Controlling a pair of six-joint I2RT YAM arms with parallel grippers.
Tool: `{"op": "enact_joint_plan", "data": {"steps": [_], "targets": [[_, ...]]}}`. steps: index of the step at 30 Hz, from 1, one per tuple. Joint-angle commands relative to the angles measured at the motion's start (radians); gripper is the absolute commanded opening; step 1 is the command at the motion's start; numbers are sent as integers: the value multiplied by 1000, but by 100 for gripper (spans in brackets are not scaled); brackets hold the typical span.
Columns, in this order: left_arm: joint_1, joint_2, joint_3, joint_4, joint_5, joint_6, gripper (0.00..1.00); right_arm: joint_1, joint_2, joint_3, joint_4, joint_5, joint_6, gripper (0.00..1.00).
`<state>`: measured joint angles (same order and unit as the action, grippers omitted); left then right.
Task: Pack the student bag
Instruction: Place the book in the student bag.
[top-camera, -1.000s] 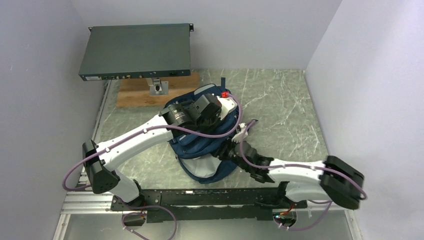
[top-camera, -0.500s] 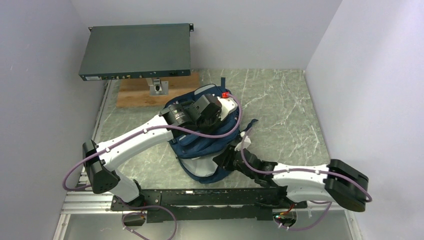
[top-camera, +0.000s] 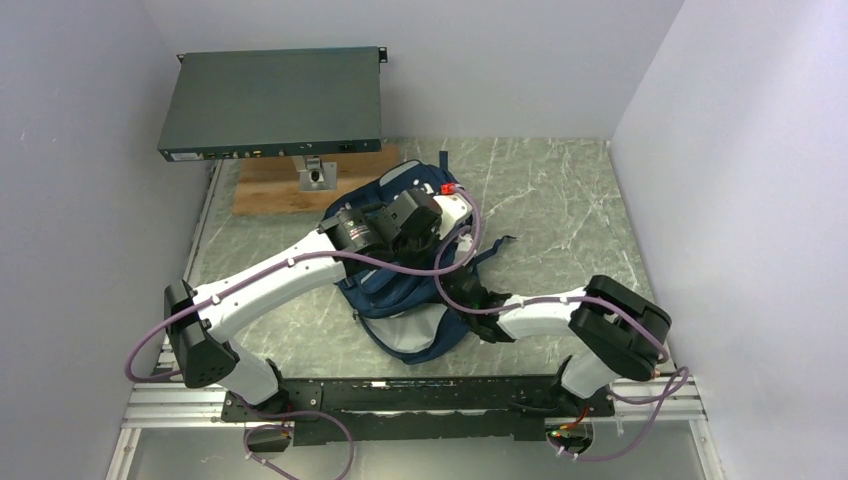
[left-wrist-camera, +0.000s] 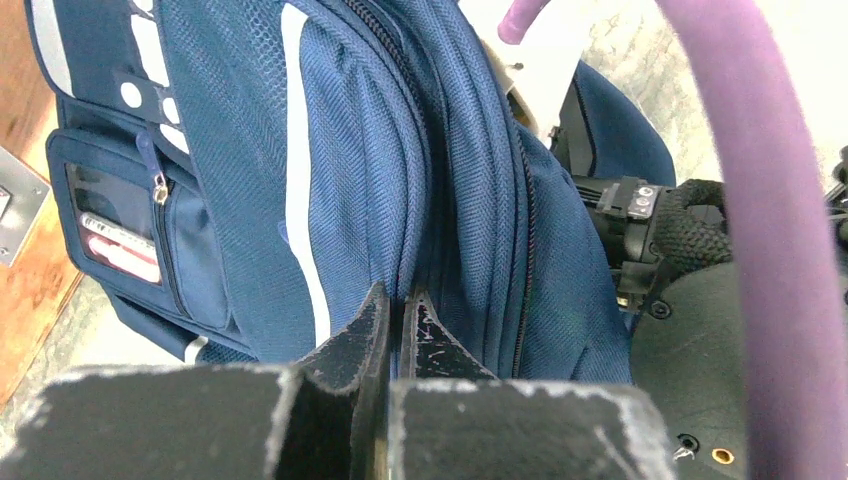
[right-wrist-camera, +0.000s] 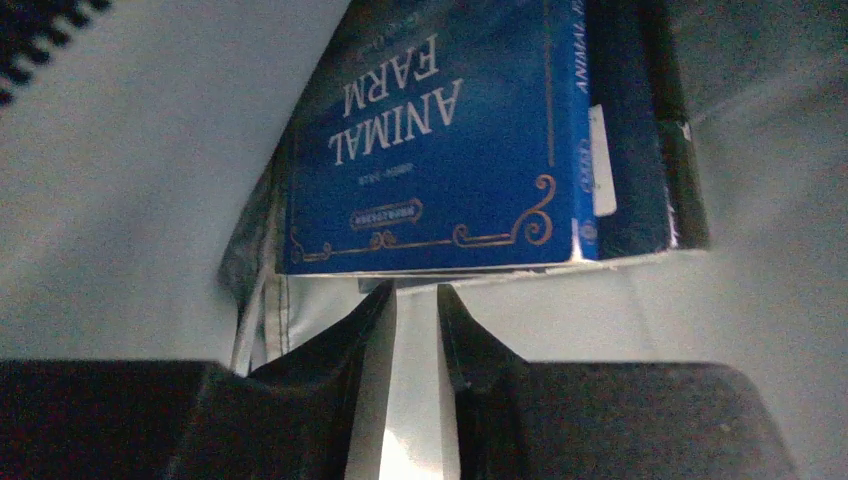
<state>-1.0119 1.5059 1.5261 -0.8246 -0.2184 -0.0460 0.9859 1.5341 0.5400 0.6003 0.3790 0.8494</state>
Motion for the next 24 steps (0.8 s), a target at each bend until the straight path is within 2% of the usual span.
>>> {"op": "enact_joint_plan", "data": {"steps": [1, 5, 8, 11, 14, 17, 19, 22, 24], "targets": [[-22, -50, 2, 102, 64, -27, 0, 6, -118, -1, -93, -107, 35, 27], [-17, -61, -40, 140, 61, -23, 0, 47, -320, -93, -363, -243, 88, 40], [-5, -50, -56, 149, 67, -28, 0, 61, -510, -101, -672, -327, 71, 48], [0, -35, -69, 152, 72, -36, 0, 63, -751, -75, -949, -295, 76, 52], [5, -26, -85, 162, 81, -42, 0, 60, -935, -37, -1143, -174, 100, 53], [7, -19, -100, 165, 86, -51, 0, 46, -1035, -12, -1217, -40, 123, 51], [6, -14, -105, 163, 97, -60, 0, -2, -1034, 14, -1221, -6, 97, 51], [7, -11, -114, 157, 106, -74, 0, -131, -935, 40, -1139, -135, -13, 55], [8, -15, -119, 165, 104, -83, 0, -164, -841, 49, -1105, -232, -48, 56]]}}
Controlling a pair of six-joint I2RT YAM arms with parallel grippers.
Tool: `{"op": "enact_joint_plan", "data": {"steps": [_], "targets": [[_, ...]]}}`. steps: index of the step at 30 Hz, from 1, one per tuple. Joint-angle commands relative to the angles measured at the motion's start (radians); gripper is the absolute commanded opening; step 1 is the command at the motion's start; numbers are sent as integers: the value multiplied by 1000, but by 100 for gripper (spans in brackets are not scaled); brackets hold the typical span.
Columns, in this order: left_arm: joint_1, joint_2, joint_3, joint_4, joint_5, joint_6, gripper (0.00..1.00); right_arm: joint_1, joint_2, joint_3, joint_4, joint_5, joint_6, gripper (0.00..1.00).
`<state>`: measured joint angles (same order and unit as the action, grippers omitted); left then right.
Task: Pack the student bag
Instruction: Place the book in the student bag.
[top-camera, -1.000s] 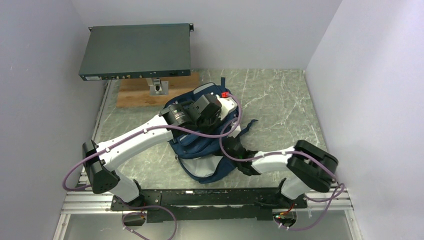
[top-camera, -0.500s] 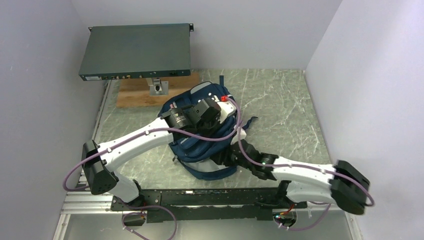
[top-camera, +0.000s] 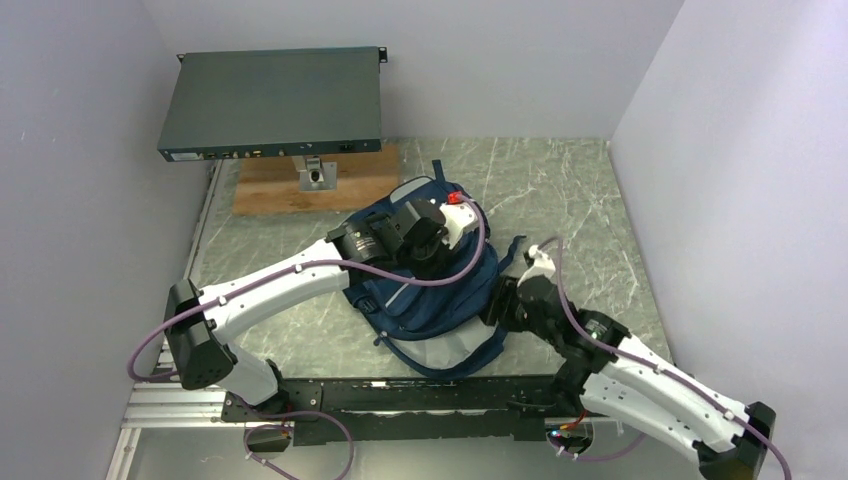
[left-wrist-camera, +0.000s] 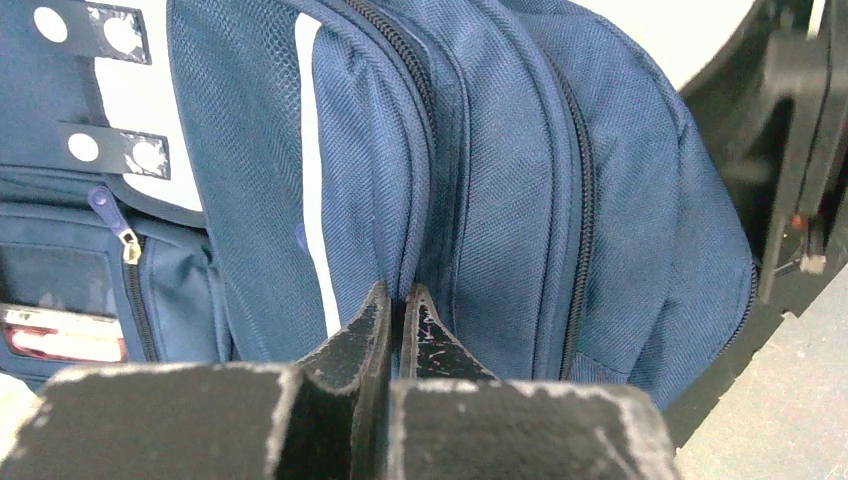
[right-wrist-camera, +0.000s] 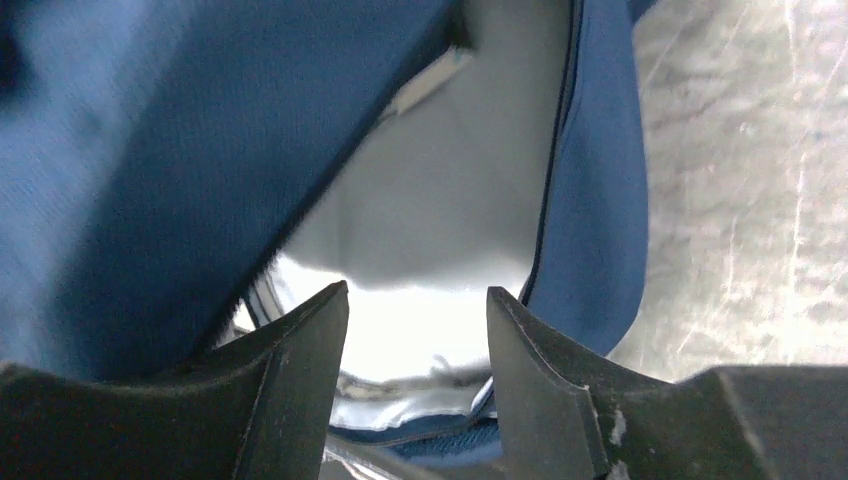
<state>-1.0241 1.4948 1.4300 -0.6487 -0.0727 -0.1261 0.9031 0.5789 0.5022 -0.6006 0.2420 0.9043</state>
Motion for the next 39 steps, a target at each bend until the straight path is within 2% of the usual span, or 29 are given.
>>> {"op": "enact_joint_plan", "data": {"steps": [1, 2, 4, 5, 8, 11, 13, 15, 17, 19, 22, 23, 25, 27, 28, 30, 31, 35, 39], "targets": [[21, -4, -20, -10, -48, -7, 0, -82, 148, 80, 135, -146, -116, 56], [23, -3, -14, -11, -63, -13, 0, -82, 169, 69, 174, -200, -118, 53], [34, 0, 12, -25, -113, -38, 0, -82, 168, 6, 312, -306, -78, 25], [46, -6, 24, -22, -116, -47, 0, -82, 152, -37, 381, -349, -37, 17], [79, -54, 23, 50, -77, -62, 0, -82, 146, -169, 655, -495, 124, 12], [87, -80, 38, 88, -98, -56, 0, -63, 173, -234, 783, -551, 214, 12], [88, -57, 75, 43, -181, -37, 0, -50, 149, -241, 756, -538, 228, 20], [99, -28, 96, -11, -241, -18, 0, -47, 96, -200, 604, -487, 192, 26], [109, -17, 81, -31, -239, 3, 0, -49, 38, -125, 395, -410, 127, 34], [114, -23, 35, -4, -166, 30, 0, -49, -3, -32, 169, -304, 71, 38], [117, -30, 5, 1, 10, 14, 1, -52, -26, 122, -80, -115, 15, 41], [117, -38, -7, 5, 77, 9, 8, -52, -26, 158, -134, -57, 1, 43], [117, -78, -46, 29, 141, -22, 32, -53, -21, 218, -217, 41, -21, 52], [121, -149, -115, 55, 132, -47, 55, -55, -16, 268, -266, 118, -35, 56], [126, -194, -150, 64, 119, -61, 63, -55, -19, 285, -274, 142, -42, 58], [146, -285, -218, 56, 91, -92, 95, -56, -38, 303, -277, 185, -49, 63], [159, -333, -253, 39, 77, -123, 99, -56, -50, 299, -248, 184, -74, 67], [208, -498, -450, -23, -73, -330, 100, -70, 26, 283, -92, 70, -150, 81], [219, -582, -656, -50, -70, -560, 95, -126, 174, 265, -6, -43, -203, 93]]}}
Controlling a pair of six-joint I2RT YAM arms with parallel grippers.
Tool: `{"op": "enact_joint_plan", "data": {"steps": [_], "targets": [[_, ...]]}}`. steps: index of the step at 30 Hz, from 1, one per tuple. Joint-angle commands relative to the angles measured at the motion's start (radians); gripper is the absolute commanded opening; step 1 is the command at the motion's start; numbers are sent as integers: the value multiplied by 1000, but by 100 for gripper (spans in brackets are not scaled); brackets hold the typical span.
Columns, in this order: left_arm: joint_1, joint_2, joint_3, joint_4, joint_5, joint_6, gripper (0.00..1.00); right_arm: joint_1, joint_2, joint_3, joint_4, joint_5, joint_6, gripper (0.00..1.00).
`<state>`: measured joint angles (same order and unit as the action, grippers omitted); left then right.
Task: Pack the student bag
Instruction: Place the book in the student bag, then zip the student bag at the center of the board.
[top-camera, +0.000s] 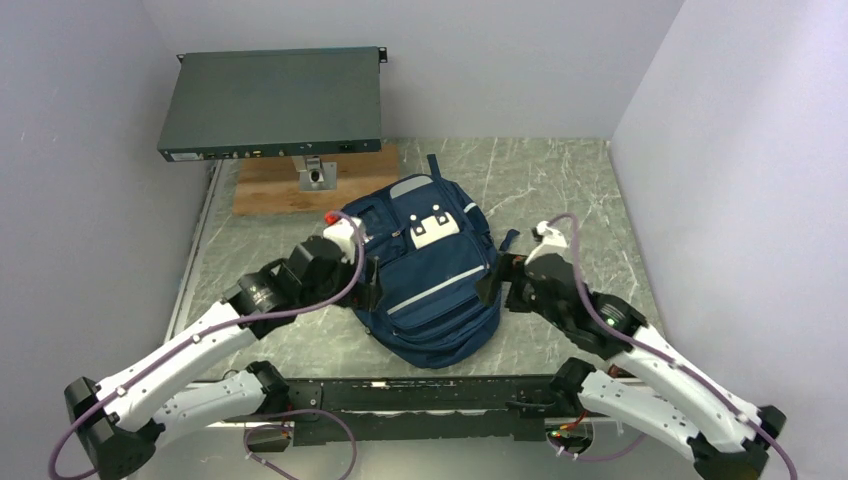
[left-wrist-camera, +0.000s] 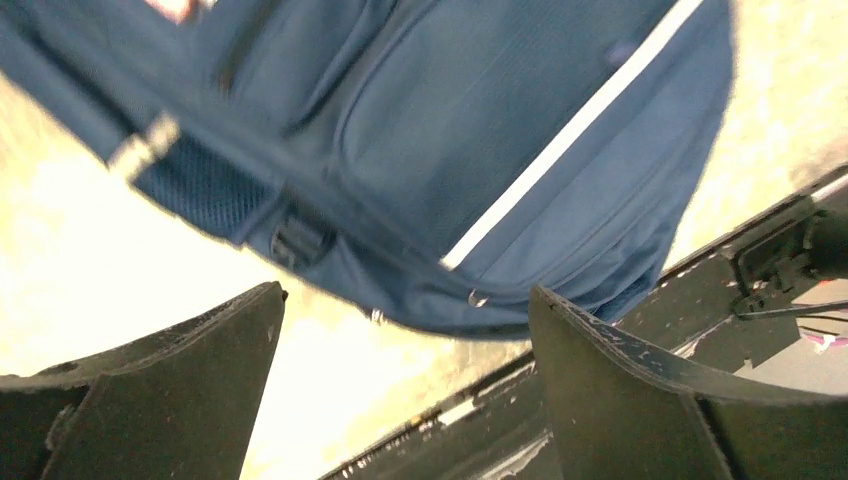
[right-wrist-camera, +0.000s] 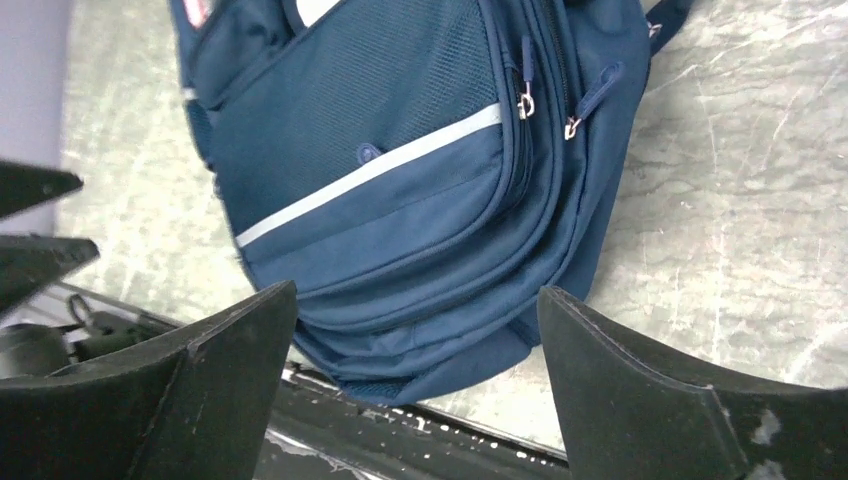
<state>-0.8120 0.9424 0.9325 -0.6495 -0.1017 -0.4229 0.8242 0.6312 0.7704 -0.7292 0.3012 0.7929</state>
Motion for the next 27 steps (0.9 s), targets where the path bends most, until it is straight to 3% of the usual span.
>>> {"op": "enact_joint_plan", "data": {"steps": [1, 5, 8, 13, 16, 18, 24, 27], "targets": [[7, -58, -203, -39, -30, -292, 93, -85, 145, -23, 152, -148, -109, 95], [7, -203, -396, 121, 20, -285, 98, -310, 200, -127, 321, -551, -155, 99], [6, -276, -529, 275, 47, -278, 100, -419, 245, -200, 421, -766, -176, 99], [-5, -244, -635, 461, 60, -225, 100, -526, 280, -269, 508, -932, -196, 97], [-27, -183, -665, 612, 44, -136, 99, -570, 319, -308, 582, -1023, -176, 86], [-31, -138, -660, 641, 63, -96, 98, -588, 348, -314, 600, -1048, -176, 83], [-72, -31, -677, 759, 139, -112, 77, -623, 404, -316, 627, -1073, -185, 82], [-113, -21, -683, 749, 145, -140, 75, -630, 424, -320, 643, -1087, -183, 81]]}}
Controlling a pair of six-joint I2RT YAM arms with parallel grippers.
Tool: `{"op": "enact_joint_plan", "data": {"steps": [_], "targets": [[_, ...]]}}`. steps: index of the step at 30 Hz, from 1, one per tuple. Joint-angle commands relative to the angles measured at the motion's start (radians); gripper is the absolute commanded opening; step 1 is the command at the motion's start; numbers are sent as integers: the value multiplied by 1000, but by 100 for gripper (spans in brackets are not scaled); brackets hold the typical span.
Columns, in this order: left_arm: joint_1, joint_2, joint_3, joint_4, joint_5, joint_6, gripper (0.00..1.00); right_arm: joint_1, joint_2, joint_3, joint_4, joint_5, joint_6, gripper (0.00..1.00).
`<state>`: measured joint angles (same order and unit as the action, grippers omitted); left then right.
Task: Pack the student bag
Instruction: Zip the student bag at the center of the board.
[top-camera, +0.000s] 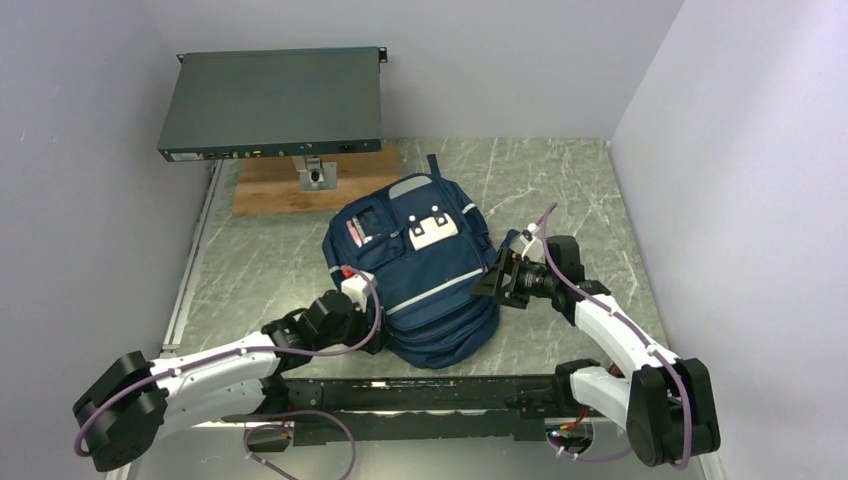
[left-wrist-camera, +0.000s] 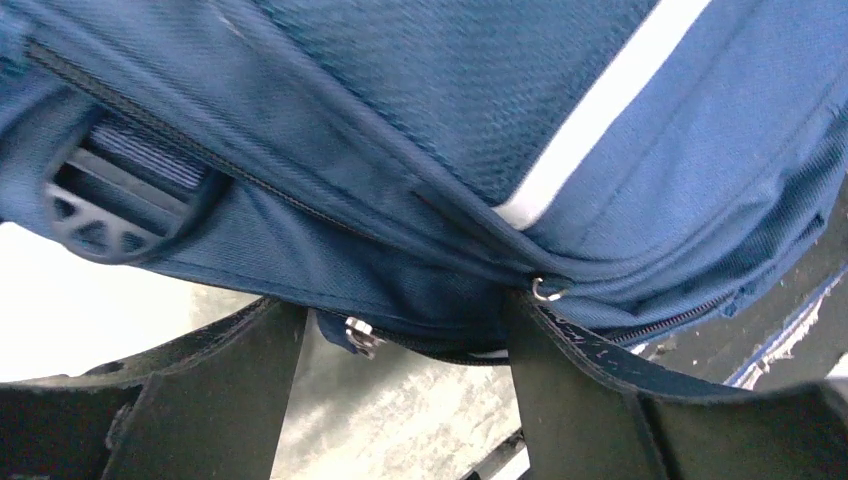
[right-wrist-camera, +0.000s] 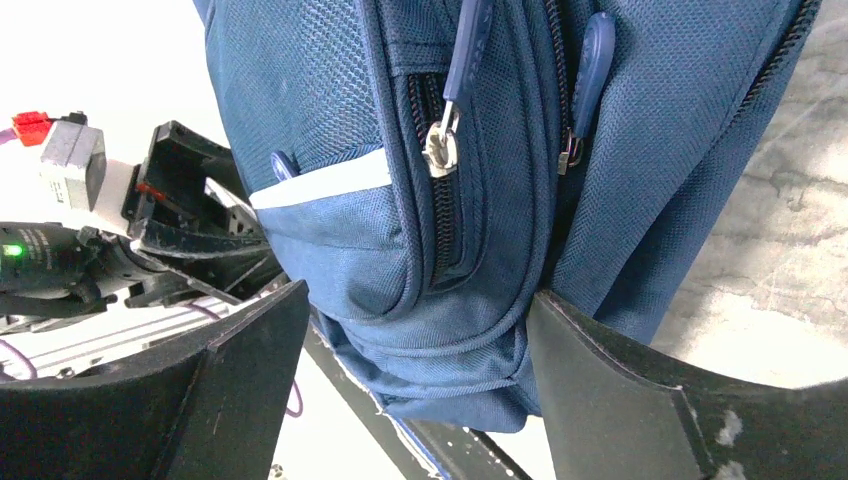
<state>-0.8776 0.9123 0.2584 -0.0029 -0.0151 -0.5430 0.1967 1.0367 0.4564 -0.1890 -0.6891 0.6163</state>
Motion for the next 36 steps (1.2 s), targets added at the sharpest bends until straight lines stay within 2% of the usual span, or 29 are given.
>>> {"op": "enact_joint_plan", "data": {"steps": [1, 7, 17, 21, 25, 27, 29, 32, 36], "targets": [[-64, 2, -11, 88, 40, -24, 74, -4, 22, -8, 110, -98, -5, 80], [-103, -36, -49, 94, -30, -24, 58, -6, 40, -26, 142, -113, 7, 75], [-103, 15, -16, 17, -148, -12, 35, -6, -17, -44, 52, -43, -48, 67], [-106, 39, 25, -75, -168, -41, 17, -6, -40, -56, 10, 7, -82, 60], [-117, 65, 87, -169, -145, -44, 3, -6, -69, -99, 42, 9, -57, 59], [-129, 77, 113, -183, -118, -44, 3, -5, -84, -123, 75, -16, -31, 61], [-139, 83, 124, -188, -113, -55, 9, -5, -102, -129, 74, -23, -23, 68], [-139, 96, 131, -199, -116, -53, 22, -5, -131, -106, 16, -9, -44, 69], [-140, 115, 144, -236, -135, -60, 29, -6, -160, -78, -51, -2, -72, 69]]}}
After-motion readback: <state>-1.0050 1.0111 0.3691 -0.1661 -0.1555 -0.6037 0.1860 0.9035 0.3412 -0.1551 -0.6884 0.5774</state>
